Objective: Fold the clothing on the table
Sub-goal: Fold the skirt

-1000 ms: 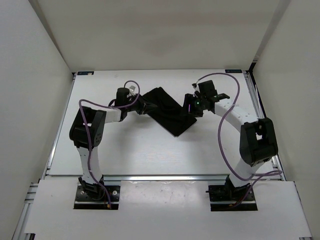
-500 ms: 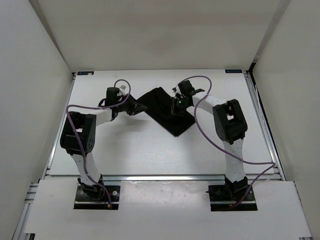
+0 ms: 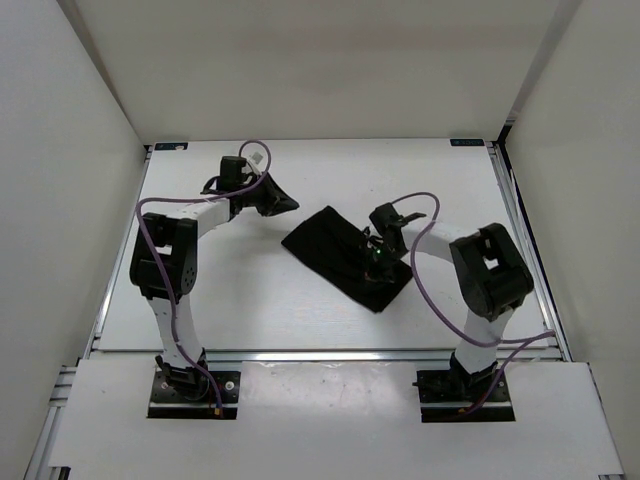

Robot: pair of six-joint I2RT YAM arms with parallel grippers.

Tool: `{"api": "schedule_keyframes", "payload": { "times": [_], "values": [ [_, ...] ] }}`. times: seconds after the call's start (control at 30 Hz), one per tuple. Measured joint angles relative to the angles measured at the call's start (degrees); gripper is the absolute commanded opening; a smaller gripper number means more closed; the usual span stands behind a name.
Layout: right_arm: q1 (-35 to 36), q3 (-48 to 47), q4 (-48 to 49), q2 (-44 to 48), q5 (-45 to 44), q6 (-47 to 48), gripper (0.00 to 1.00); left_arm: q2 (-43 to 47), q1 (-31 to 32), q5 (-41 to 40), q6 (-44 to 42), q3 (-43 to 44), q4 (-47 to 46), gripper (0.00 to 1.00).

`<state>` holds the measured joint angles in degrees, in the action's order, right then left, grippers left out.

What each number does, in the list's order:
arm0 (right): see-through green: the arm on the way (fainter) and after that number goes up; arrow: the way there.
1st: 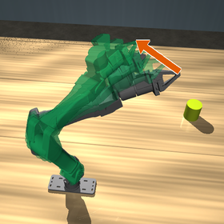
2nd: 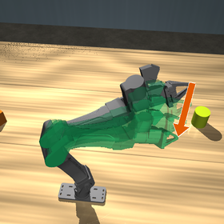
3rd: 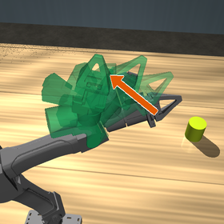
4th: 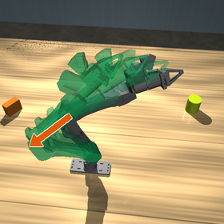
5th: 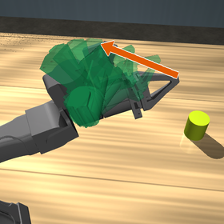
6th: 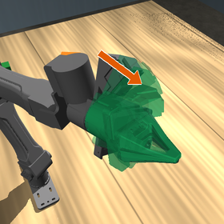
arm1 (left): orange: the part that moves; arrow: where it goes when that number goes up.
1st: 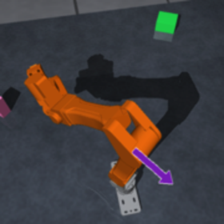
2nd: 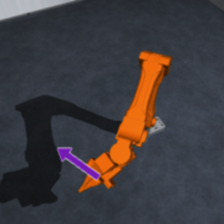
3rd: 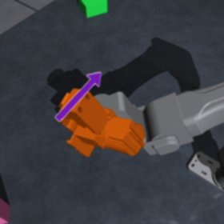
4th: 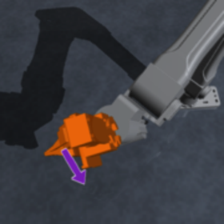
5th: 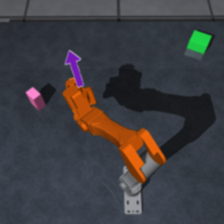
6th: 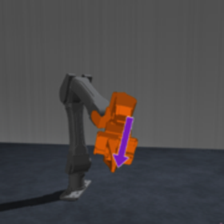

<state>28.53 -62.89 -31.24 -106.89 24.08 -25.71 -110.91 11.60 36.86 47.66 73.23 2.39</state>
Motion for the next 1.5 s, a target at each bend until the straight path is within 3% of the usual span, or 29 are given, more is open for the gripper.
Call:
{"api": "schedule_keyframes", "payload": {
  "times": [0.1, 0.13, 0.23, 0.27, 0.3, 0.33, 0.53, 1.0, 1.3, 1.4, 1.47, 1.5],
  "values": [
    [0.8, 5.1, -5.0, 5.6, -3.0, 0.5, 0.0, -1.1, 0.8, 0.4, -1.1, -0.2, 1.3, 0.25],
    [0.7, 6.4, -6.8, 7.7, -3.8, 0.5, 0.1, -1.1, 1.0, 0.5, -1.6, -0.6, 1.7, 0.28],
    [-1.3, 8.4, -11.1, 14.8, -5.1, 0.4, 0.21, -1.0, 2.0, 1.3, -4.7, -2.3, 2.3, 0.42],
    [-2.5, 8.2, -11.8, 17.6, -5.3, 0.5, 0.24, -1.0, 2.4, 1.8, -6.0, -3.0, 2.5, 0.52],
    [-4.0, 7.6, -12.2, 20.6, -5.5, 0.6, 0.38, -1.0, 2.8, 2.3, -7.5, -3.4, 3.0, 0.55],
    [-5.2, 6.7, -12.4, 22.8, -5.7, 0.3, 0.42, -1.0, 3.1, 2.9, -8.7, -3.5, 3.9, 0.58],
    [-14.1, -0.5, -12.1, 28.5, -6.8, 1.7, 0.46, -1.0, 4.5, 7.2, -16.6, -3.0, 7.7, 0.6],
    [-13.4, -6.4, -12.4, 10.8, -14.8, 6.5, 0.43, -0.6, 3.9, 10.8, -17.0, -6.2, 6.0, 0.58],
    [-12.7, -9.4, -11.7, 6.9, -16.5, 6.6, 0.39, 1.3, 2.8, 10.8, -16.7, -7.9, 4.9, 0.58],
    [-12.5, -9.4, -11.8, 5.2, -16.5, 6.8, 0.26, 1.3, 2.5, 10.8, -16.6, -8.0, 4.9, 0.58],
    [-12.0, -9.4, -12.1, 4.4, -16.6, 6.8, 0.02, 1.4, 2.4, 10.8, -16.6, -8.1, 4.9, 0.57],
    [-11.8, -9.4, -12.3, 4.3, -16.7, 6.9, 0.01, 1.4, 2.4, 10.8, -16.6, -8.1, 4.9, 0.57]
  ]
}}
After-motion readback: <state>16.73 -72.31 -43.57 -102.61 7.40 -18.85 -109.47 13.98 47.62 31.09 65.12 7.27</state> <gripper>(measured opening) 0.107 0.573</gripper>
